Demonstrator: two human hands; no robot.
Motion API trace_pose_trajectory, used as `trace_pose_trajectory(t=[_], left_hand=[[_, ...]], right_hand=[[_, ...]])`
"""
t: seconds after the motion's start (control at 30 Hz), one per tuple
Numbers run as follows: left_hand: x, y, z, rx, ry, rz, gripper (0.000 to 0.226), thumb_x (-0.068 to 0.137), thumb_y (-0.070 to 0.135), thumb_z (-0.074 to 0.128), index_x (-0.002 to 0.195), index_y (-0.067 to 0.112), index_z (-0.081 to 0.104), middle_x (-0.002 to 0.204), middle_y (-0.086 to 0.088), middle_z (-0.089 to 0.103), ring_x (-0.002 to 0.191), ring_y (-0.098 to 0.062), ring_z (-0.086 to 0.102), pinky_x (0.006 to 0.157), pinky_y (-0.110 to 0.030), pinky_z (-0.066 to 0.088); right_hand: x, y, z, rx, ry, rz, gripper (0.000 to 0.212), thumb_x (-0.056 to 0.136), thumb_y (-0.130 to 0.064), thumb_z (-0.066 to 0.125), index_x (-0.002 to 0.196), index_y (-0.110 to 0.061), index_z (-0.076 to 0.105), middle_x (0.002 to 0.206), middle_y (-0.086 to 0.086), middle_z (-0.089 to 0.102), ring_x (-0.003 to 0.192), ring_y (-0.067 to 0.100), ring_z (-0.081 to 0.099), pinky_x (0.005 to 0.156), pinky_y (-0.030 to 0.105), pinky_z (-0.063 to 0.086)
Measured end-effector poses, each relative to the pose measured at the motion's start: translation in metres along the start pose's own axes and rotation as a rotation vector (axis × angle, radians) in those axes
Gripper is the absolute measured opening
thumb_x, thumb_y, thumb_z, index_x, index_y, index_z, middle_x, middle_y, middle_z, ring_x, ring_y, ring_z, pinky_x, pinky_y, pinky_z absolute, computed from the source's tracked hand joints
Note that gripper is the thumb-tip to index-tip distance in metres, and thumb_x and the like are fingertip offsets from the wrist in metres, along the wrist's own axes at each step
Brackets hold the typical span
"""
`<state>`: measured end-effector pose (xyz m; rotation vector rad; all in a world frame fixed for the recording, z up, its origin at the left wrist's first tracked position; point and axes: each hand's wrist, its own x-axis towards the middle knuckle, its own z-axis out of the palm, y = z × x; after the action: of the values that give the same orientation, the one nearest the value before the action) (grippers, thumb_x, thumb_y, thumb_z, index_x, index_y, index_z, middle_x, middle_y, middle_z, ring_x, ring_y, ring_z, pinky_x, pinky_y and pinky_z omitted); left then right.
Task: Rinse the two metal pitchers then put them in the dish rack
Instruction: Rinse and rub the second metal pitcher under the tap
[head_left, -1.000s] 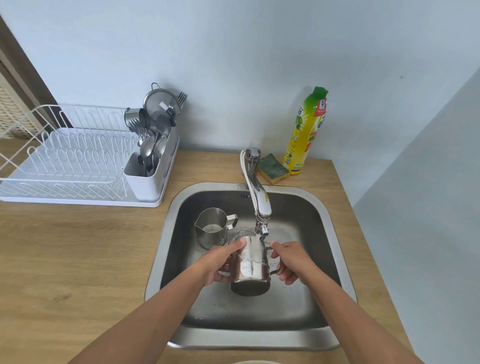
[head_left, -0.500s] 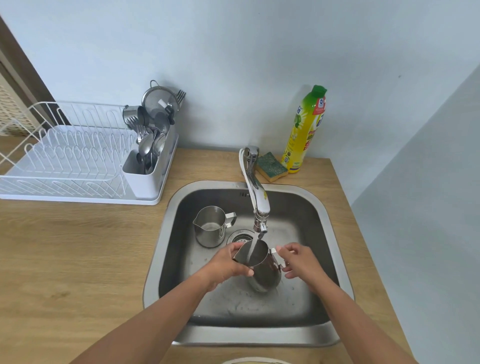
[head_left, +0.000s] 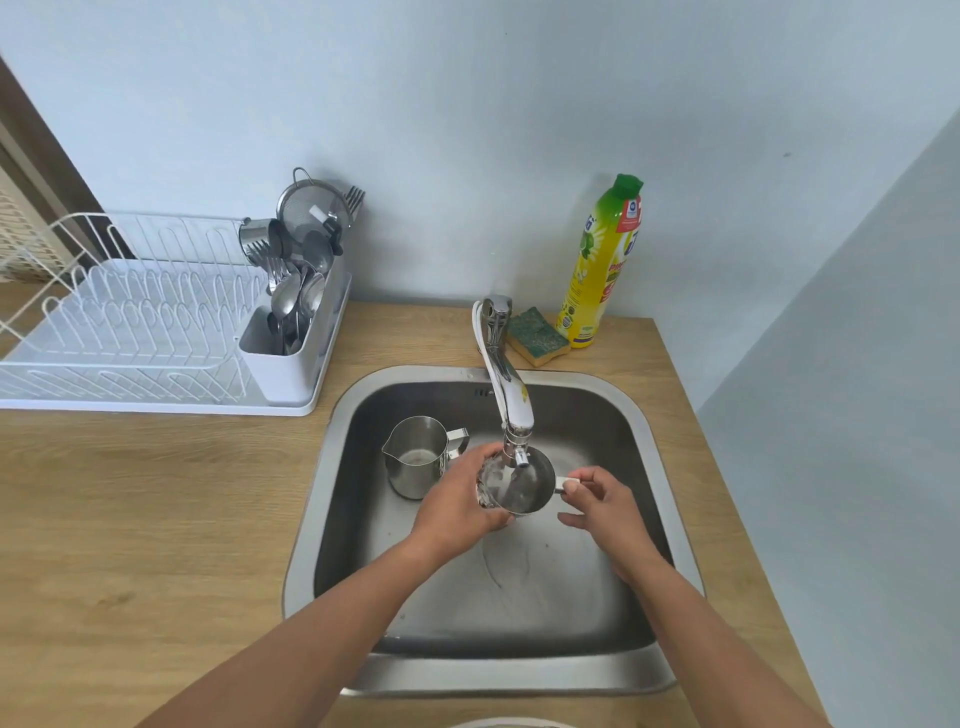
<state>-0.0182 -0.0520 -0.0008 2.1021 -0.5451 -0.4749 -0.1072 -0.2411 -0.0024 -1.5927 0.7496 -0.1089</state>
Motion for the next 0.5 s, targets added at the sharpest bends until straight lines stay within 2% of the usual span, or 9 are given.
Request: trace_pose_trajectory(t=[0.07, 0.17, 0.27, 0.4, 0.5], left_hand=[[-0.001, 0.001, -0.008, 0.068, 0.021, 0.047, 0.083, 0.065, 0.029, 0.086, 0.132, 0.047, 0.041, 0.125, 0.028, 0.047, 0.118, 0.001, 0.049, 0.1, -0.027, 0.045], [-0.002, 0.0, -0.018, 0.147, 0.048, 0.105, 0.083, 0.065, 0.031, 0.086, 0.135, 0.043, 0.043, 0.138, 0.022, 0.046, 0.126, -0.001, 0.046, 0.101, -0.02, 0.038], [-0.007, 0.002, -0.027, 0.184, 0.073, 0.119, 0.083, 0.067, 0.031, 0.086, 0.138, 0.038, 0.044, 0.139, 0.018, 0.048, 0.117, 0.004, 0.042, 0.098, -0.015, 0.032], [-0.014, -0.002, -0.036, 0.164, 0.088, 0.119, 0.084, 0.067, 0.036, 0.087, 0.139, 0.036, 0.044, 0.139, 0.015, 0.049, 0.124, -0.002, 0.045, 0.106, -0.024, 0.04], [-0.019, -0.008, -0.041, 0.138, 0.081, 0.087, 0.086, 0.064, 0.041, 0.087, 0.138, 0.038, 0.043, 0.136, 0.017, 0.049, 0.122, -0.003, 0.048, 0.105, -0.027, 0.044]], right_hand=[[0.002, 0.001, 0.005, 0.059, -0.028, 0.005, 0.007, 0.096, -0.007, 0.056, 0.094, -0.004, 0.062, 0.101, 0.019, 0.063, 0.094, 0.023, 0.063, 0.07, 0.026, 0.06], [0.003, 0.0, 0.014, 0.138, -0.084, 0.025, 0.008, 0.097, -0.007, 0.055, 0.092, -0.007, 0.061, 0.103, 0.016, 0.063, 0.101, 0.027, 0.063, 0.078, 0.035, 0.06], [0.005, -0.001, 0.023, 0.214, -0.135, 0.06, 0.008, 0.098, -0.006, 0.054, 0.094, -0.008, 0.06, 0.104, 0.014, 0.064, 0.103, 0.028, 0.064, 0.085, 0.043, 0.058], [0.006, -0.001, 0.033, 0.212, -0.171, 0.071, 0.007, 0.099, -0.008, 0.054, 0.101, -0.007, 0.06, 0.106, 0.016, 0.066, 0.102, 0.032, 0.067, 0.078, 0.038, 0.061], [0.005, -0.002, 0.041, 0.165, -0.198, 0.075, 0.009, 0.099, -0.009, 0.053, 0.101, -0.009, 0.062, 0.103, 0.017, 0.067, 0.094, 0.029, 0.068, 0.073, 0.034, 0.06]])
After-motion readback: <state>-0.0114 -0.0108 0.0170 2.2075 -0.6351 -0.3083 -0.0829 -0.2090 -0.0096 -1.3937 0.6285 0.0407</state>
